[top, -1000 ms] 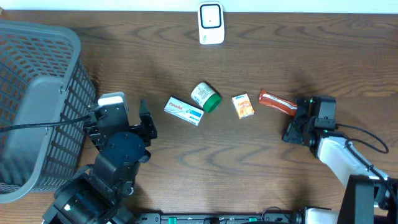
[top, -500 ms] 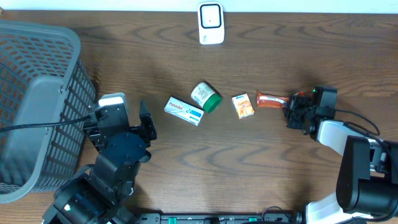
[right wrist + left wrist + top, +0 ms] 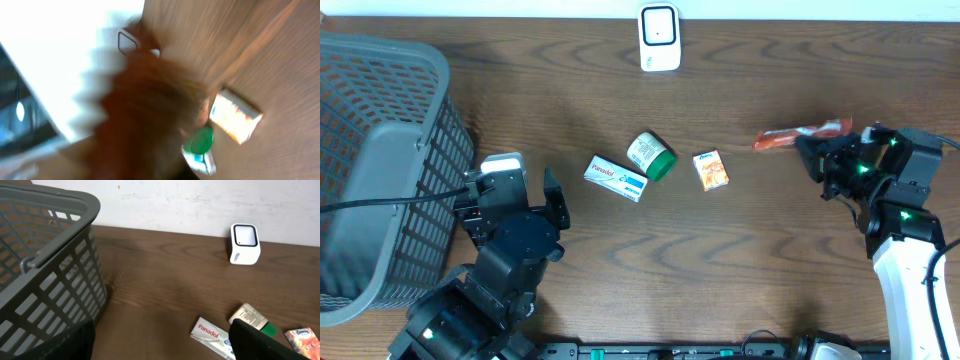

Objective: Scan the item barcode

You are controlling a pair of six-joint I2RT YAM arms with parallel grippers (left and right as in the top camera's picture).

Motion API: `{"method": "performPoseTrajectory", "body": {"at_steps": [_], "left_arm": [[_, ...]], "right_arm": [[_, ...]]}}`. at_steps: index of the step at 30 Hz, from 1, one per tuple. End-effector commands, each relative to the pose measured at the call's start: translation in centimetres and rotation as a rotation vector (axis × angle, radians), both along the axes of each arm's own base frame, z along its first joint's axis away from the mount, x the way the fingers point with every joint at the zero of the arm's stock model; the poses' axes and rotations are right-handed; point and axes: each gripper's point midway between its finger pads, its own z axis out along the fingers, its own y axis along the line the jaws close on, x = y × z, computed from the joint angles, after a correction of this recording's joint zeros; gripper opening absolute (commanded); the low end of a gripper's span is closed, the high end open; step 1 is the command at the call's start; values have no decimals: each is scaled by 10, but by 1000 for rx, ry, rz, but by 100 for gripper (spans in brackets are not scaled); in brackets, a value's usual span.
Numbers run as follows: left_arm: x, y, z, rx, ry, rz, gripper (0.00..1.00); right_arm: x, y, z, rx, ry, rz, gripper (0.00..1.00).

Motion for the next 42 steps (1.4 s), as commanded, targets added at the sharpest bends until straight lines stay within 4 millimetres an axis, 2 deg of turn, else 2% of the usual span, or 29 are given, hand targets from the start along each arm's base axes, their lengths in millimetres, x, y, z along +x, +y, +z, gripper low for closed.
{"method": "performPoseTrajectory", "body": {"at_steps": [1,5,8,9,10,11,12,13,15,17,20,24,27,30,32,33,36,39,42], "left_arm": [[0,4,3,13,-10,13,86],[0,4,3,13,-10,13,86],[0,4,3,13,-10,13,86],[0,4,3,13,-10,13,86],[0,4,3,13,-11,14,86],[0,4,3,13,-10,13,86],[0,4,3,13,-10,13,86],[0,4,3,13,-11,14,86],[0,4,3,13,-10,13,86],[0,4,3,13,-10,13,86],[0,4,3,13,-10,13,86],[0,4,3,13,-11,14,86],[0,4,3,13,-10,13,86],[0,4,3,13,-11,14,86],[0,4,3,13,-10,13,86],[0,4,3,13,-10,13,86],[0,4,3,13,-10,13,86],[0,4,3,13,-11,14,86],[0,4,3,13,-10,13,86]], "right_arm": [[-13,31,15,82,-66,200,2],[-17,45,37,105,-188,328,1],[-20,47,35,104,-185,345,1],[-24,47,30,106,-160,349,4],[-24,47,27,94,-157,349,9],[-25,45,21,51,-158,349,38],[-24,41,15,2,-159,345,53],[-25,38,7,-49,-150,341,63],[-30,30,-13,-181,-122,355,73],[-42,24,-39,-340,-68,410,78],[-59,22,-63,-496,-2,500,79],[-77,3,-93,-787,163,549,79],[-71,-10,-96,-1036,198,539,82],[-53,-4,-89,-1197,143,514,83],[-42,-16,-91,-1386,176,498,86],[-43,-19,-98,-1412,209,508,86],[-51,-24,-134,-1437,343,607,79],[-64,-7,-174,-1416,416,787,70],[-77,3,-192,-1493,466,896,70]]}}
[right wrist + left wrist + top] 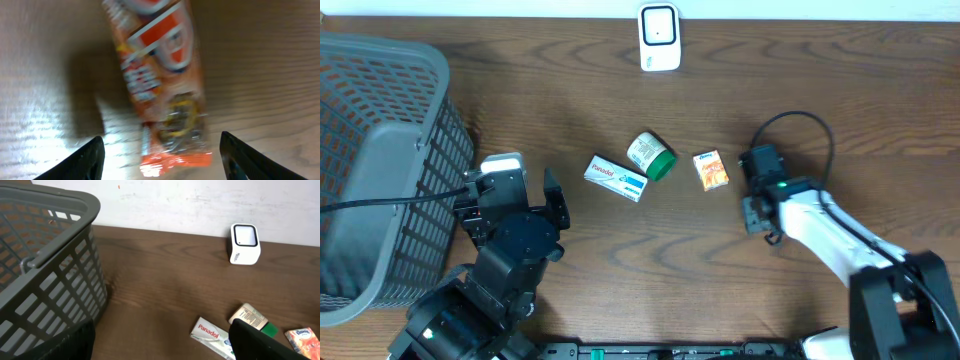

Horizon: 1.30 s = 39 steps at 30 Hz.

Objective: Scan the item barcode

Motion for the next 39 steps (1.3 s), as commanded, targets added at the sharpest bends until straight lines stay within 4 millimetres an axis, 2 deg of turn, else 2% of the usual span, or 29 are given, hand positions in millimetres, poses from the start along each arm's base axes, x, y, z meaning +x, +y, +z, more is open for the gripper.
{"method": "performPoseTrajectory", "body": {"at_steps": [1,4,7,10,14,16,17,18,21,22,23,24,27,28,29,30,31,32,33,34,35,37,39], "left_arm": [[0,4,3,13,-11,14,86],[0,4,3,13,-10,13,86],[0,4,3,13,-10,13,86],[0,4,3,13,-11,14,86],[0,3,3,13,-10,13,86],[0,4,3,13,-10,14,86],[0,4,3,13,-10,14,86],[0,4,3,13,-10,14,86],[0,4,3,13,-10,14,86],[0,3,3,13,-10,13,86],[0,4,3,13,-10,14,86],[0,4,3,13,-10,14,86],[0,4,3,13,-10,14,86],[0,3,3,13,-10,13,86],[0,3,3,13,-10,13,86],[0,3,3,13,-10,13,86],[0,3,3,13,-10,13,86],[0,4,3,13,-10,14,86],[0,3,3,13,-10,13,86],[0,4,3,13,-10,14,86],[0,4,3,13,-10,14,86],[0,3,3,13,-10,13,86],[0,4,3,13,-10,14,86]], "right_arm": [[-7,4,-12,-119,49,82,70],[-14,-10,-21,-252,77,55,71],[-22,-16,-35,-281,139,54,70],[-26,-23,-40,-291,172,38,71],[-30,-19,-46,-244,199,38,75],[-35,-14,-50,-200,230,49,72],[-36,-15,-52,-185,237,37,66],[-37,-16,-54,-149,254,29,54],[-37,-9,-62,-28,289,42,30],[-37,-12,-64,4,295,11,11],[-38,-14,-65,29,300,-14,4],[-39,-14,-66,56,305,-28,1],[-41,6,-62,223,339,-20,1],[-39,15,-57,275,343,-8,1],[-36,39,-40,406,349,50,1],[-34,49,-32,463,348,78,1],[-29,77,-5,626,336,167,1],[-25,112,39,835,292,320,1],[-22,125,66,920,248,396,2],[-17,134,94,977,186,447,2],[-16,140,114,1019,142,475,1],[-20,148,143,1104,81,533,1],[-26,152,161,1173,47,582,1]]}}
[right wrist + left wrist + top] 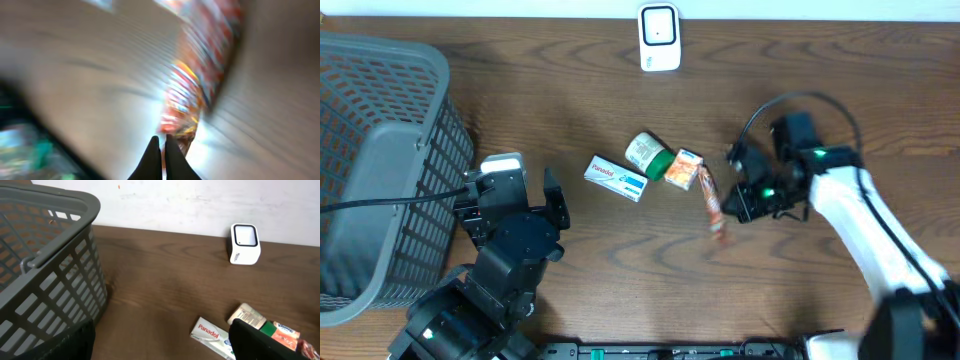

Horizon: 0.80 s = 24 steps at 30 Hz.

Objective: Scan the item barcode
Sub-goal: 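Carry the Top bar left toward the bottle and Panadol box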

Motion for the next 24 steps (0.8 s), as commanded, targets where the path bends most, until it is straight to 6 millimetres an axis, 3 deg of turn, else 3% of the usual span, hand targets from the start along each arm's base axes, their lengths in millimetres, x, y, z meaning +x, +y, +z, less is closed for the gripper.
{"method": "performPoseTrajectory", "body": {"at_steps": [1,4,6,7,8,9,10,15,17,20,24], "left_arm": [[0,3,3,13,-10,13,86],[0,3,3,13,-10,13,86],[0,3,3,13,-10,13,86],[0,4,3,13,-10,14,86],[0,4,3,13,-10,14,86],[0,4,3,13,-10,14,86],[0,4,3,13,-10,14,86],[0,3,3,13,-10,13,86],[0,3,3,13,-10,13,86],[0,4,3,13,-10,14,86],[0,4,3,13,-10,14,86]], "right_arm": [[-15,34,64,335,-94,131,1],[-14,35,69,391,-89,122,1],[-8,21,42,255,-25,41,1],[-3,6,22,126,34,-52,13],[0,-3,8,36,68,-115,36],[1,-4,3,1,86,-148,63],[3,3,3,4,107,-185,99],[14,34,6,48,103,-245,99],[19,28,-10,-51,151,-397,98],[4,19,-35,-233,287,-684,90],[-16,32,-52,-345,356,-901,94]]}}
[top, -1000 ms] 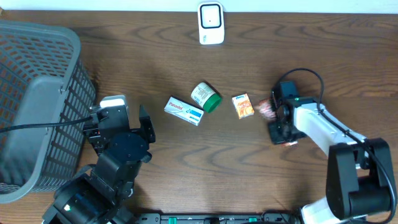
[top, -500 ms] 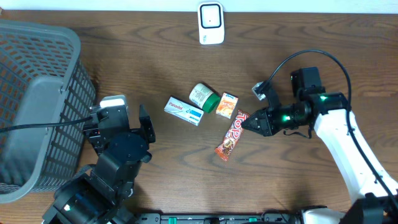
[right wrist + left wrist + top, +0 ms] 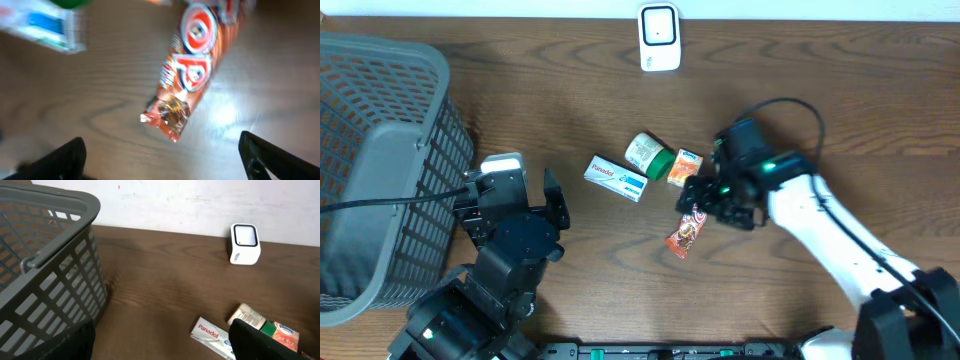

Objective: Scan the item barcode
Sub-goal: 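Carry the Top bar left toward the bottle and Panadol box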

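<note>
An orange snack packet [image 3: 685, 232] lies flat on the wooden table, below the small orange box [image 3: 685, 166]. In the right wrist view the packet [image 3: 192, 75] sits just ahead of my right gripper [image 3: 167, 160], whose fingers [image 3: 65, 157] stand wide apart with nothing between them. In the overhead view my right gripper [image 3: 715, 205] hovers at the packet's upper end. The white barcode scanner [image 3: 659, 37] stands at the table's far edge, also seen as scanner [image 3: 245, 243]. My left gripper [image 3: 165, 347] is open and empty near the basket.
A grey mesh basket [image 3: 375, 170] fills the left side. A Panadol box [image 3: 617, 178], a green-capped bottle [image 3: 650, 155] and the small orange box cluster mid-table. My left arm [image 3: 505, 250] takes up the near left.
My right gripper was shut on the packet right of the small box; now it is open and the packet lies on the table further left and nearer the front edge. The left arm is unchanged.
My right gripper held the packet at the far right. Then it stood open over the packet beside the small orange box. Then it was shut on the packet, and the small box lay pushed against the bottle. Now the packet lies released mid-table.
</note>
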You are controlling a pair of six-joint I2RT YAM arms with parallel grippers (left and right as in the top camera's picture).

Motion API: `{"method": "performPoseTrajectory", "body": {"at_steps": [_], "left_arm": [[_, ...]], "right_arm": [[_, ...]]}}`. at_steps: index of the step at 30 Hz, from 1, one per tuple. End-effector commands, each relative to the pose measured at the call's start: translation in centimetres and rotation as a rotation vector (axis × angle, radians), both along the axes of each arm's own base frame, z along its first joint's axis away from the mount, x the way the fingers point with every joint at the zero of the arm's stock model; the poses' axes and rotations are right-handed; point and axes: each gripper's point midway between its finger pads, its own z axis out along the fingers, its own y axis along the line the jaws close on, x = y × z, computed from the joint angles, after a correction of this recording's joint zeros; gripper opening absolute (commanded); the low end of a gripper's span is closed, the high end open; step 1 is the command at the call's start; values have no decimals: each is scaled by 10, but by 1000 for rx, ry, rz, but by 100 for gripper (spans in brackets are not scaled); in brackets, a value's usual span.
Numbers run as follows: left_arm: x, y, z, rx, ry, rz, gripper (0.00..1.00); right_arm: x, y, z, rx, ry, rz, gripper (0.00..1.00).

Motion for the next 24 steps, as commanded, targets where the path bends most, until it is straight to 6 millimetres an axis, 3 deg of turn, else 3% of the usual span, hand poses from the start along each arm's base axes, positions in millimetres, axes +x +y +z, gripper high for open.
{"method": "performPoseTrajectory", "body": {"at_steps": [1,7,14,16,19,20,21,24], "left_arm": [[0,3,3,13,-11,14,86],[0,3,3,13,-10,13,86],[0,3,3,13,-11,14,86],[0,3,3,13,-10,13,86],[0,3,3,13,-10,13,86],[0,3,3,13,-10,13,86],[0,3,3,13,-10,13,86],[0,3,3,13,-10,13,86]], "right_arm": [[-10,-2,-18,-151,69,-317,94],[-22,-3,-60,-283,168,-378,84],[-3,11,-79,-308,194,-388,80],[-3,10,-84,-322,203,-399,68],[-9,3,-90,-361,231,-404,17],[-11,2,-90,-369,238,-403,6],[-12,2,-90,-370,237,-384,1],[-3,18,-84,-296,187,-254,1]]}}
